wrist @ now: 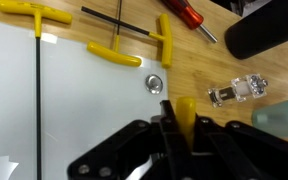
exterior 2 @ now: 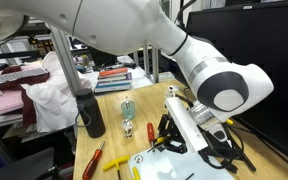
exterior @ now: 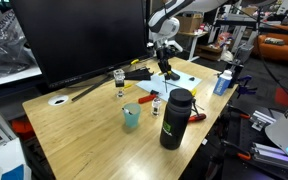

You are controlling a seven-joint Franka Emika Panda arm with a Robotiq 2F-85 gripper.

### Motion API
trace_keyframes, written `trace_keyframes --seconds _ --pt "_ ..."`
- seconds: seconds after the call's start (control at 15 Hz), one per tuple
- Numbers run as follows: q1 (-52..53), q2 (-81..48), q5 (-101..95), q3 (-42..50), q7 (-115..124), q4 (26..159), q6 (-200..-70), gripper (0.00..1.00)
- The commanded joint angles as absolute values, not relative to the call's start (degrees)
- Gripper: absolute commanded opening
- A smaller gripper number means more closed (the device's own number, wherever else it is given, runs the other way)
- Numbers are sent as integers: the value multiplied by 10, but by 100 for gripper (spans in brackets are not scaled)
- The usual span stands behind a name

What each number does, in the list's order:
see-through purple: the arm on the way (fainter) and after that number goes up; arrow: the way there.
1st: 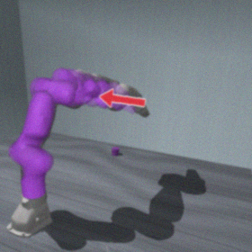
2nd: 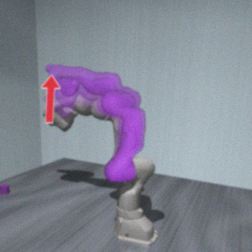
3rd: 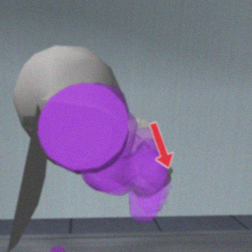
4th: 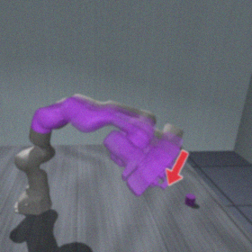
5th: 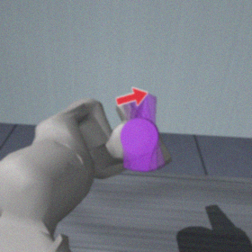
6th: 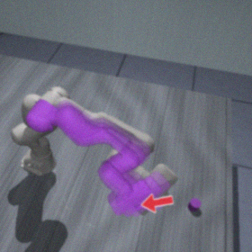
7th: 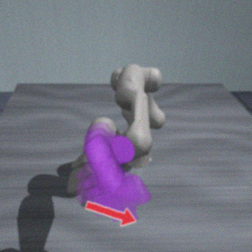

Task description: Take one wrench from the tool holder and put it on the board

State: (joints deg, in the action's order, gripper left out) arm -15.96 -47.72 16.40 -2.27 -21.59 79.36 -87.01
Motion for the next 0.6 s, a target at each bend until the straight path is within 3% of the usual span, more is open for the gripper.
trace_keyframes --seconds 0.0,0.2,0.33,0.47,0.53 --pt "-154 -463 154 -17 -219 811 -858 9" --pt "-158 -468 159 -20 -221 805 -837 31" --pt "-159 -470 163 -21 -222 802 -821 27" --pt "-159 -471 164 -21 -221 800 -809 30" --pt "-159 -472 164 -21 -221 799 -805 35"
